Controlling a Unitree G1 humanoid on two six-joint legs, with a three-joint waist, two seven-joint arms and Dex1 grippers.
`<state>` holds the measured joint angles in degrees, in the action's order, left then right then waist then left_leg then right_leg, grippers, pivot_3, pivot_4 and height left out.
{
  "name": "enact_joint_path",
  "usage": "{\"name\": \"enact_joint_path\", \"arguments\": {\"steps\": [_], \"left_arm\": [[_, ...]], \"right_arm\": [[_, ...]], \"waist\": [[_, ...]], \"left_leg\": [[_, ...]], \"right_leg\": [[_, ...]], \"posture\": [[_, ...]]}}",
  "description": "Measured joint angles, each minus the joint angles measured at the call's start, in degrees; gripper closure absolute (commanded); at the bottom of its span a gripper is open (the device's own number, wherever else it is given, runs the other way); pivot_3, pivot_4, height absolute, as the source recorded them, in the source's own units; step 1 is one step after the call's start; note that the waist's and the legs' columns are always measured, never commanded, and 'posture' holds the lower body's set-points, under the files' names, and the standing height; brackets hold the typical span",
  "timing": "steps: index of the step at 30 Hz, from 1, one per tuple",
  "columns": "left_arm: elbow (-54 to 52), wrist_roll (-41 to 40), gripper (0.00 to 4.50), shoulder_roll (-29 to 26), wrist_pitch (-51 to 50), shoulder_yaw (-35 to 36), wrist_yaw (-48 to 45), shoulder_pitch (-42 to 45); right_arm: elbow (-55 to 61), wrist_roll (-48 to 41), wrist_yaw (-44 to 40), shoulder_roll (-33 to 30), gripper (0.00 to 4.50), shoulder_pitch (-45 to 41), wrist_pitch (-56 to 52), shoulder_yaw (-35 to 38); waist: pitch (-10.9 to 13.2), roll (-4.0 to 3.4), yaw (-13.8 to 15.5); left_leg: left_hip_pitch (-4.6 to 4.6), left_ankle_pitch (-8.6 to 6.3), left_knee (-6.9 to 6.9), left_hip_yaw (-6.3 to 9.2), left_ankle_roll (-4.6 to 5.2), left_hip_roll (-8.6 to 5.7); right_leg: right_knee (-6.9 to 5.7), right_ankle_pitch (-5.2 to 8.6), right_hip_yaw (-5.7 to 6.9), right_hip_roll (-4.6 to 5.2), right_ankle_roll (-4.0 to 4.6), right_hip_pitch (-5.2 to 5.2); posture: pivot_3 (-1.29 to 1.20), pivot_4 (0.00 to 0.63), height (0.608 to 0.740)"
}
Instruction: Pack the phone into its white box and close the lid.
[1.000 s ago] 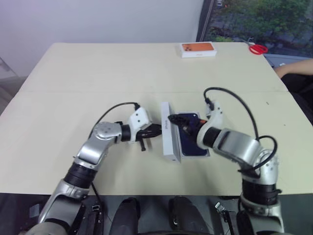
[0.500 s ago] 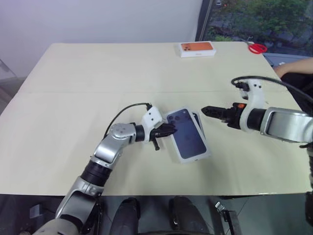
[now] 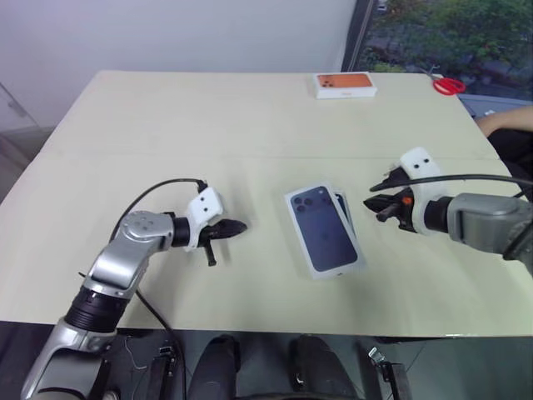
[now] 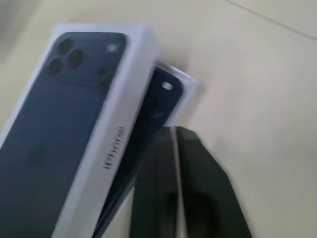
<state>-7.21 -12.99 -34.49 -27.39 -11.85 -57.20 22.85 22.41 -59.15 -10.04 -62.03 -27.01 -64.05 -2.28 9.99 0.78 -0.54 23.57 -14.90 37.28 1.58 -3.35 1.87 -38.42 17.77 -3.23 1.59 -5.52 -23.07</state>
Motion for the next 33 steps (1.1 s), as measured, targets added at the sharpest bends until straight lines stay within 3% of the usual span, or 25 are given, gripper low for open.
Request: {"name": "enact_joint_path", "arguments": {"steps": [4, 13, 25, 33], "left_arm": [[0.53, 2.79, 4.5, 4.56, -4.55, -5.33, 3.13, 4.63], [4.1, 6.76, 4.5, 13.67, -7.26, -10.98, 9.52, 9.02], [9.9, 8.17, 4.5, 23.09, -9.56, -8.98, 17.67, 11.87], [9.91, 7.79, 4.5, 24.49, -10.05, -7.53, 18.89, 12.36]], "right_arm": [[2.65, 9.05, -4.67, -0.49, 4.47, 0.04, 1.7, -4.16], [4.16, 19.48, -9.25, 2.51, 4.47, 0.91, 2.08, -6.33], [4.99, 25.81, -12.9, 5.14, 4.47, 1.83, 1.78, -6.04], [5.11, 28.39, -13.68, 6.69, 4.47, 2.27, 0.52, -5.3]], "waist": [[0.01, 0.01, -0.07], [0.0, 0.0, -0.18], [0.0, 0.0, -0.13], [0.0, 0.0, -0.12]], "left_leg": [[0.04, 0.0, 0.06, 0.0, 0.0, -0.04], [-0.01, 0.0, 0.06, 0.04, 0.0, -0.03], [-0.01, 0.0, 0.08, 0.06, 0.0, -0.05], [-0.01, 0.0, 0.09, 0.06, 0.0, -0.05]], "right_leg": [[0.04, 0.0, 0.01, 0.01, -0.01, 0.03], [-0.03, -0.01, 0.01, -0.05, -0.01, 0.03], [-0.03, -0.01, 0.01, -0.03, -0.01, 0.04], [-0.03, -0.01, 0.01, -0.03, -0.01, 0.06]], "posture": [[0.0, 0.15, 0.74], [0.0, 0.15, 0.74], [0.0, 0.15, 0.74], [0.0, 0.15, 0.74]]}}
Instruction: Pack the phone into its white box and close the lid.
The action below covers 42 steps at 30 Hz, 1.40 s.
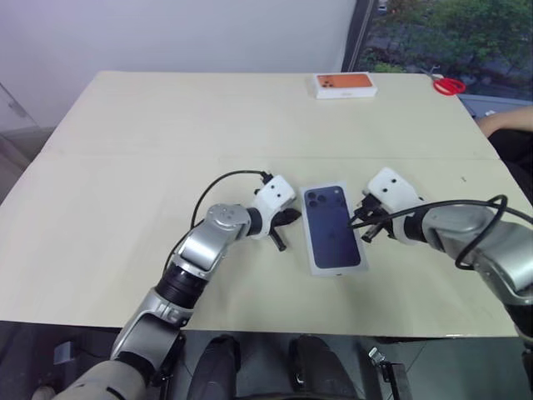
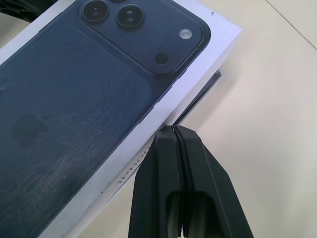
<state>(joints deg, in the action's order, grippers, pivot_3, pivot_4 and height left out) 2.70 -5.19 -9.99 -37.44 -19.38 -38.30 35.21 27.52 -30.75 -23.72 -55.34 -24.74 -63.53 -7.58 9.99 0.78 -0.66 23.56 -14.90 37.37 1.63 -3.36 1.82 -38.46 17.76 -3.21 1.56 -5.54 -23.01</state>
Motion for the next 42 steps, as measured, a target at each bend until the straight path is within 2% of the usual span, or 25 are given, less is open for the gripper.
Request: {"name": "enact_joint_path", "arguments": {"steps": [7, 20, 29, 34, 37, 42], "left_arm": [[0.09, -0.31, 4.5, 1.8, -1.05, 1.18, 2.29, 0.01], [0.06, -0.44, 4.5, 1.95, -2.27, 1.57, 2.18, 0.01], [-1.75, -1.52, 4.5, -0.38, -3.28, 0.77, 0.34, -0.46], [-2.83, -4.38, 4.5, -0.61, -3.16, 6.21, 0.47, 1.39], [-0.42, -4.24, 4.5, 1.11, -1.57, 6.87, 1.43, 5.8], [8.69, -1.9, 4.5, 4.02, 1.08, 4.03, 2.41, 10.82]], "right_arm": [[0.01, 2.15, -0.52, 1.25, 4.47, 0.0, -0.77, 0.67], [-2.0, 7.1, -0.37, 5.87, 4.47, -0.28, -1.47, 0.63], [-1.92, 8.65, -2.71, 4.37, 4.47, 0.49, -1.76, 0.93], [-1.84, 8.92, -7.71, -2.24, 4.47, 4.36, 1.89, 8.16], [0.09, 6.54, -11.86, -2.3, 4.47, 7.94, 3.92, 13.74], [7.05, 1.6, -16.97, -2.02, 4.47, 13.28, 4.65, 15.67]], "waist": [[0.0, 0.0, -0.03], [0.0, 0.0, -0.02], [0.0, 0.0, -0.03], [0.0, 0.0, 0.11], [0.0, 0.0, 0.24], [0.0, 0.0, -0.05]], "left_leg": [[-0.01, 0.0, 0.0, 0.01, 0.0, 0.0], [-0.01, 0.0, 0.0, 0.01, 0.0, -0.01], [-0.02, 0.0, 0.0, 0.01, 0.0, -0.01], [-0.05, 0.0, 0.03, 0.01, 0.0, -0.03], [-0.17, 0.0, 0.02, 0.09, 0.0, -0.04], [-0.18, -0.01, 0.02, 0.1, 0.02, -0.06]], "right_leg": [[0.0, 0.0, 0.01, 0.0, 0.0, 0.01], [0.0, 0.0, 0.01, 0.0, 0.0, 0.02], [0.0, 0.0, 0.01, 0.0, 0.0, 0.03], [0.02, 0.0, 0.04, 0.03, 0.0, 0.11], [0.12, 0.0, 0.13, 0.02, -0.01, 0.31], [0.16, 0.0, 0.13, 0.0, -0.02, 0.33]], "posture": [[0.0, 0.15, 0.74], [0.0, 0.15, 0.74], [0.0, 0.15, 0.74], [0.0, 0.15, 0.74], [0.0, 0.15, 0.74], [0.0, 0.15, 0.74]]}}
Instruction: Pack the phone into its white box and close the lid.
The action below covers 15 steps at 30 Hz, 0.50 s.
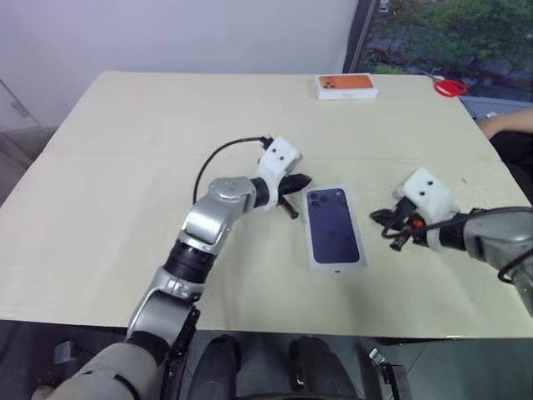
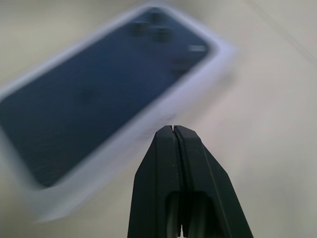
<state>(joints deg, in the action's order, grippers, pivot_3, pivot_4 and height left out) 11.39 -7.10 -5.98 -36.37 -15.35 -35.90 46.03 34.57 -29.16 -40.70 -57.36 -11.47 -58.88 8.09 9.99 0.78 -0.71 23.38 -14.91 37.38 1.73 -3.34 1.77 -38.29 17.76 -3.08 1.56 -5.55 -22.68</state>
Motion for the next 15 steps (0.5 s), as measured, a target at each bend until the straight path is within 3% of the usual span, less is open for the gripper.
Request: {"name": "enact_joint_path", "arguments": {"steps": [5, 15], "left_arm": [[10.26, 3.44, 4.5, 1.42, 0.97, -2.97, 0.64, 3.59], [11.71, 6.15, 4.5, 1.62, 3.12, -6.46, -3.05, 3.65]], "right_arm": [[4.36, 0.08, 0.01, -0.15, 4.47, 5.5, 0.53, -2.59], [5.33, 5.2, 2.63, -1.92, 4.47, 7.54, 2.78, -6.78]], "waist": [[0.0, 0.0, -0.1], [-0.33, 0.44, 0.59]], "left_leg": [[-0.02, 0.0, 0.0, 0.0, 0.0, 0.0], [-0.82, -0.12, -0.06, 0.09, 0.17, 0.0]], "right_leg": [[-0.01, 0.0, -0.01, -0.01, 0.0, 0.01], [0.36, 0.04, 0.11, 0.02, -0.02, 1.05]], "posture": [[0.0, 0.15, 0.74], [0.0, 0.15, 0.74]]}}
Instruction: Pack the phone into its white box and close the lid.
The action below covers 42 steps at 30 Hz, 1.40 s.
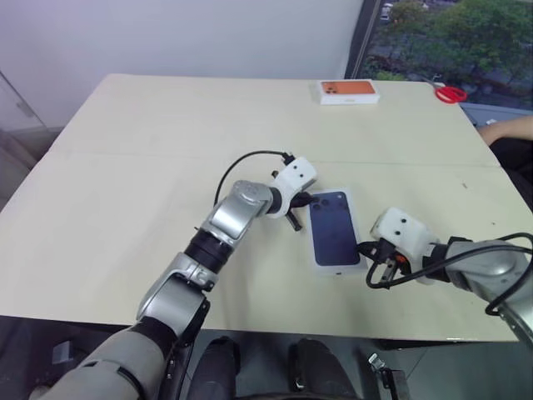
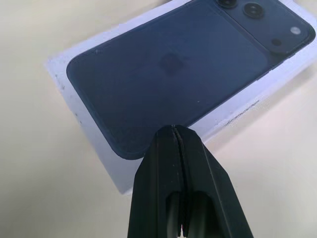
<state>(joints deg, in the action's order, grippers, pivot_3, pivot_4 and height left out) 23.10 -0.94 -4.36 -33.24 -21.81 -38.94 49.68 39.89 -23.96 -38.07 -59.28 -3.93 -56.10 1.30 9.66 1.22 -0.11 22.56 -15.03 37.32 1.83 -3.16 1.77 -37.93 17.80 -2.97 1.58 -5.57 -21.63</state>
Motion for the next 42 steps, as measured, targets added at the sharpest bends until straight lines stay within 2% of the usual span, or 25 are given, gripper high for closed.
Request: {"name": "enact_joint_path", "arguments": {"steps": [2, 8, 11, 14, 17, 20, 22, 27, 29, 32, 42], "left_arm": [[-0.03, 0.28, 4.5, 0.08, 0.09, -0.12, -0.14, -0.12], [-2.07, -1.12, 4.5, 0.66, 0.35, 1.97, -0.35, -1.69], [-6.3, -3.37, 4.5, -0.37, 1.01, 4.98, -0.71, -3.49], [-12.9, -5.88, 4.5, -4.0, 0.96, 7.96, -2.45, -6.23], [-20.59, -8.03, 4.5, -11.39, -0.12, 9.15, -6.95, -11.35], [-24.79, -8.38, 4.5, -17.49, -0.32, 7.65, -11.21, -15.72], [-25.94, -8.32, 4.5, -19.33, -0.33, 6.26, -12.83, -17.02], [-26.04, -7.7, 4.5, -16.48, -1.78, 1.22, -12.56, -17.08], [-25.18, -6.64, 4.5, -15.27, -2.31, -1.14, -11.98, -16.1], [-23.43, -5.37, 4.5, -13.04, -2.51, -3.23, -11.01, -14.91], [-19.63, -4.51, 4.5, -6.69, -2.34, -3.27, -7.35, -14.07]], "right_arm": [[0.0, 0.61, 0.28, 0.0, 4.47, 0.15, 0.09, -0.46], [-0.01, 0.86, 0.62, 0.25, 4.47, -0.01, 0.2, -0.43], [-0.7, 0.18, 1.09, 2.95, 4.47, -0.93, -0.2, 0.72], [-2.7, -1.55, 2.02, 6.63, 4.47, -3.7, -2.39, 2.51], [-4.96, -2.12, 3.7, 7.79, 4.47, -8.72, -4.94, 4.28], [-7.04, -0.95, 5.25, 7.75, 4.47, -11.61, -5.81, 3.96], [-8.63, -0.2, 5.87, 7.76, 4.47, -12.53, -6.02, 2.29], [-12.72, 2.65, 6.52, 7.79, 4.47, -13.89, -5.43, -2.62], [-13.36, 3.13, 6.66, 8.17, 4.47, -14.37, -5.27, -3.26], [-13.99, 3.64, 6.67, 8.6, 4.47, -14.84, -4.98, -3.6], [-14.34, 4.98, 6.68, 8.68, 4.47, -14.94, -5.43, -4.28]], "waist": [[-0.04, 0.04, 0.18], [-0.09, 0.14, 0.35], [-0.08, 0.15, 0.14], [-0.03, 0.07, -0.64], [0.04, -0.15, -1.02], [0.05, -0.17, -0.49], [0.07, -0.17, 0.2], [0.07, -0.17, 0.77], [0.07, -0.18, 0.65], [0.05, -0.21, 0.41], [0.05, -0.21, 0.46]], "left_leg": [[-0.27, -0.05, -0.05, -0.01, 0.08, 0.0], [-0.24, -0.05, -0.04, -0.01, 0.08, 0.02], [-0.2, -0.05, -0.05, -0.03, 0.08, 0.05], [-0.16, -0.05, -0.09, -0.05, 0.08, 0.06], [-0.14, -0.05, -0.19, -0.05, 0.07, 0.07], [-0.06, -0.05, -0.18, -0.09, 0.07, 0.05], [0.06, -0.05, -0.08, -0.13, 0.07, 0.02], [0.29, -0.05, -0.01, -0.18, 0.08, -0.03], [0.66, -0.05, 0.08, -0.14, 0.08, -0.01], [0.73, -0.04, 0.08, -0.11, 0.09, 0.03], [0.77, -0.04, 0.13, -0.11, 0.09, 0.02]], "right_leg": [[0.13, 0.01, 0.01, 0.0, 0.0, 0.3], [0.13, 0.0, 0.0, 0.01, 0.0, 0.27], [0.07, 0.0, -0.02, 0.0, 0.0, 0.19], [-0.02, 0.0, -0.07, -0.01, 0.0, 0.05], [-0.14, 0.0, -0.2, -0.02, 0.0, -0.13], [-0.12, 0.0, -0.15, 0.0, 0.01, -0.18], [-0.08, 0.01, -0.1, 0.08, 0.01, -0.2], [-0.03, 0.0, -0.14, 0.12, 0.01, -0.36], [-0.21, -0.01, -0.13, 0.06, 0.0, -0.8], [-0.28, -0.01, -0.13, -0.01, 0.01, -0.94], [-0.27, -0.01, -0.12, 0.02, 0.0, -0.92]], "posture": [[0.0, 0.15, 0.74], [0.0, 0.15, 0.74], [0.0, 0.15, 0.74], [0.0, 0.15, 0.74], [0.0, 0.15, 0.74], [0.0, 0.15, 0.74], [0.0, 0.15, 0.74], [0.0, 0.15, 0.74], [0.0, 0.15, 0.74], [0.0, 0.15, 0.74], [0.0, 0.15, 0.74]]}}
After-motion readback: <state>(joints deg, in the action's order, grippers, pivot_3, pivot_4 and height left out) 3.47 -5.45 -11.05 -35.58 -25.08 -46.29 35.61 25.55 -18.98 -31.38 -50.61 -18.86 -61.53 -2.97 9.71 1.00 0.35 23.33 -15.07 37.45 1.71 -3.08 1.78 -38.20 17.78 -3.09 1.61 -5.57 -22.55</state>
